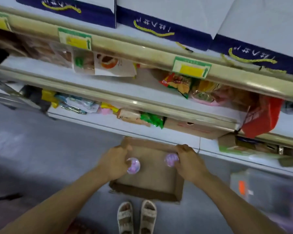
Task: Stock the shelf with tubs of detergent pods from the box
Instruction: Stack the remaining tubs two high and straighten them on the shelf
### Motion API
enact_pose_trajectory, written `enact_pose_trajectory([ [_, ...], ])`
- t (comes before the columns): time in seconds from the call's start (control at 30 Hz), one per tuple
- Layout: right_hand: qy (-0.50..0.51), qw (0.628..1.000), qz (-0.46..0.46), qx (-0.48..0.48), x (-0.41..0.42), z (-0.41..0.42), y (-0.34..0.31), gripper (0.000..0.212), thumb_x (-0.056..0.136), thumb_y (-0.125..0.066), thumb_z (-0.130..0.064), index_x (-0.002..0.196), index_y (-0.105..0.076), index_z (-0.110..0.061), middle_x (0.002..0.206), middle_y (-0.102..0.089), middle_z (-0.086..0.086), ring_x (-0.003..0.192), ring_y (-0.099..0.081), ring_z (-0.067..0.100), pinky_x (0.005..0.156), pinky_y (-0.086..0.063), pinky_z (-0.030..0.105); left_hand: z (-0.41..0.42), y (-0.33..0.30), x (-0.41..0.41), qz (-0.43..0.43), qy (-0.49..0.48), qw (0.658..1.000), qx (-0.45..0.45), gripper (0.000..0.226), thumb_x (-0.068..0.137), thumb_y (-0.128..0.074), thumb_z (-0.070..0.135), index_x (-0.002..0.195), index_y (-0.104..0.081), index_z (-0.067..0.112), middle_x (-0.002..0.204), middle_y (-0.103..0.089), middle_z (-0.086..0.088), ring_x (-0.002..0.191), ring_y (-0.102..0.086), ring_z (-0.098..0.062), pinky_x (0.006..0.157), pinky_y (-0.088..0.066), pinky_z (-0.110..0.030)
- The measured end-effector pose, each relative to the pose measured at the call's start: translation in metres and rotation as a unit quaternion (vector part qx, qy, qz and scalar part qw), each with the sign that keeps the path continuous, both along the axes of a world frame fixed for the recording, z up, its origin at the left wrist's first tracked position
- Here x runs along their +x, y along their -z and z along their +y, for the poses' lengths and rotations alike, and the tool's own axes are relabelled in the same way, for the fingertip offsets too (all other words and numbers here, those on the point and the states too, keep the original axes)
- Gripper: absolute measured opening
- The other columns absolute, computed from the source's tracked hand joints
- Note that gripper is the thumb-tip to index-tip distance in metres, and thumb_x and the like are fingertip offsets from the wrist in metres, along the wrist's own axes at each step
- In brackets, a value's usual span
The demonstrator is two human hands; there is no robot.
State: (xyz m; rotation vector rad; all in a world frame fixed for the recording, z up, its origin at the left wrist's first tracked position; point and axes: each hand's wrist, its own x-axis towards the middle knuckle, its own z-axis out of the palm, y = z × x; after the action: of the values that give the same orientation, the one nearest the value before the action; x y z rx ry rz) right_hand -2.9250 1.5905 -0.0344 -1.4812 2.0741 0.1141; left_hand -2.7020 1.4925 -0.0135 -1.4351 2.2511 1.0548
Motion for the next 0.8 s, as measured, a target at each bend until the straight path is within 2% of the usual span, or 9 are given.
enact_pose_trajectory([
  [0.1,0.05,0.998,-0.016,0.036,0.002,0.017,0.051,0.039,0.087,-0.052,-0.025,0.125,-0.049,-0.017,0.131,-0.051,0.008,0.116,-0.05,0.03,0.088,-0.046,0.033,0.009,0.049,0.01,-0.022,0.003,0.999,0.036,0.042,0.089,-0.055,0.032,0.126,-0.052,0.013,0.122,-0.062,-0.009,0.113,-0.059,-0.027,0.09,-0.045,-0.031],
  [0.17,0.09,0.994,-0.024,0.05,0.003,0.027,0.08,0.042,0.087,-0.053,-0.027,0.127,-0.045,-0.021,0.13,-0.05,0.01,0.111,-0.054,0.034,0.086,-0.047,0.035,0.014,0.083,0.015,-0.037,-0.002,0.999,0.039,0.035,0.089,-0.056,0.025,0.123,-0.055,0.015,0.121,-0.063,-0.009,0.111,-0.06,-0.027,0.091,-0.047,-0.033],
  [0.37,0.122,0.988,0.002,0.093,-0.005,0.052,0.172,0.045,0.089,-0.054,-0.027,0.13,-0.041,-0.015,0.12,-0.055,0.012,0.104,-0.058,0.031,0.085,-0.051,0.042,0.027,0.189,0.014,-0.074,-0.009,0.995,0.065,0.045,0.087,-0.057,0.025,0.13,-0.047,0.019,0.122,-0.062,-0.008,0.111,-0.059,-0.029,0.093,-0.049,-0.037],
  [0.47,0.146,0.985,0.004,0.097,-0.016,0.06,0.228,0.05,0.089,-0.056,-0.021,0.135,-0.038,-0.012,0.124,-0.052,0.014,0.108,-0.056,0.032,0.087,-0.051,0.043,0.034,0.251,0.01,-0.075,-0.03,0.993,0.085,0.049,0.085,-0.06,0.026,0.131,-0.046,0.018,0.12,-0.063,-0.009,0.109,-0.06,-0.028,0.091,-0.05,-0.037],
  [0.57,0.164,0.982,0.005,0.094,-0.029,0.063,0.289,0.055,0.091,-0.054,-0.021,0.141,-0.031,-0.011,0.129,-0.048,0.016,0.114,-0.053,0.033,0.091,-0.048,0.043,0.039,0.315,0.005,-0.072,-0.039,0.994,0.074,0.055,0.082,-0.064,0.025,0.133,-0.043,0.016,0.121,-0.062,-0.009,0.108,-0.06,-0.028,0.086,-0.05,-0.032],
  [0.63,0.183,0.979,-0.004,0.087,-0.035,0.063,0.33,0.049,0.094,-0.049,-0.024,0.139,-0.032,-0.012,0.127,-0.05,0.016,0.111,-0.054,0.033,0.088,-0.049,0.043,0.039,0.355,0.002,-0.062,-0.036,0.995,0.065,0.058,0.081,-0.066,0.024,0.133,-0.042,0.016,0.125,-0.059,-0.008,0.109,-0.058,-0.027,0.082,-0.049,-0.029],
  [0.7,0.185,0.98,-0.013,0.076,-0.038,0.062,0.372,0.048,0.092,-0.05,-0.024,0.135,-0.033,-0.011,0.124,-0.051,0.017,0.105,-0.055,0.034,0.084,-0.05,0.043,0.038,0.396,0.001,-0.055,-0.039,0.996,0.054,0.062,0.078,-0.068,0.024,0.134,-0.041,0.017,0.127,-0.056,-0.007,0.112,-0.055,-0.026,0.085,-0.049,-0.032],
  [0.8,0.165,0.984,-0.024,0.056,-0.041,0.058,0.428,0.063,0.089,-0.056,-0.024,0.143,-0.026,-0.012,0.135,-0.044,0.019,0.114,-0.051,0.035,0.087,-0.049,0.042,0.04,0.454,0.001,-0.064,-0.053,0.996,0.038,0.074,0.076,-0.072,0.026,0.139,-0.034,0.021,0.134,-0.049,-0.007,0.12,-0.048,-0.028,0.093,-0.049,-0.041],
])
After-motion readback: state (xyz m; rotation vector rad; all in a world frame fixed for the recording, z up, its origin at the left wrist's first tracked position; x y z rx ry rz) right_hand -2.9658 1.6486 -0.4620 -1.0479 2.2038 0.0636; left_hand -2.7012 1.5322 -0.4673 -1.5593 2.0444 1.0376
